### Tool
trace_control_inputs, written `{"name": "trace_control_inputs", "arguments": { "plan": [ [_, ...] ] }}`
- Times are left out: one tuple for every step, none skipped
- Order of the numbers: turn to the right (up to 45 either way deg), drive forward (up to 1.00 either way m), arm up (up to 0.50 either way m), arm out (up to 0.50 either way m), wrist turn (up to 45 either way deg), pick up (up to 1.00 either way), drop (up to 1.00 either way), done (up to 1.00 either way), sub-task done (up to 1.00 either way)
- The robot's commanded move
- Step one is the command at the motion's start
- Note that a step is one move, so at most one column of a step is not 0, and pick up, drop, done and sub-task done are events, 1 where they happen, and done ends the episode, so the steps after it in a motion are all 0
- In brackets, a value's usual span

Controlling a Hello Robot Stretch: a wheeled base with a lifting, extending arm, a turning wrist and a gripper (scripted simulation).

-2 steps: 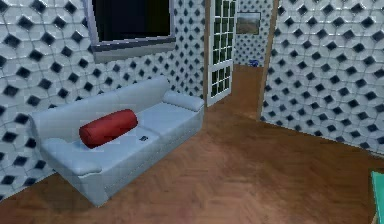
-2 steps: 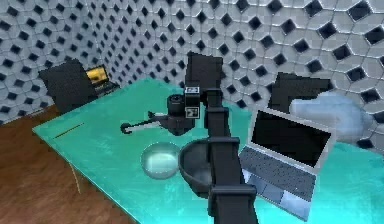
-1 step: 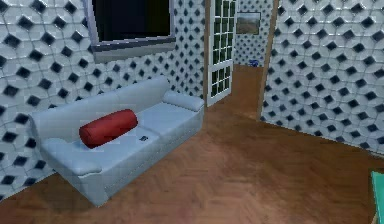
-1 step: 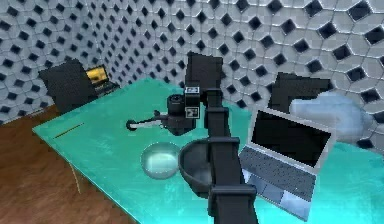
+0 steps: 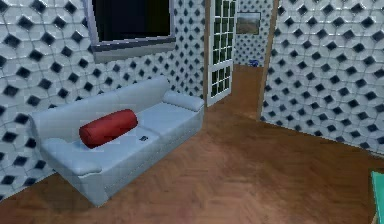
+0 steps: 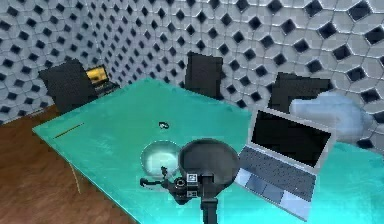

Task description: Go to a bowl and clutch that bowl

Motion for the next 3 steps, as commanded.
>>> {"name": "trace_control_inputs", "arguments": {
  "plan": [
    [0.0,0.00,0.00,0.00,0.0,1.00,0.00,0.00,0.00],
    [0.0,0.00,0.10,0.00,0.0,0.00,0.00,0.00,0.00],
    [0.0,0.00,0.00,0.00,0.0,0.00,0.00,1.00,0.00]
  ]
}}
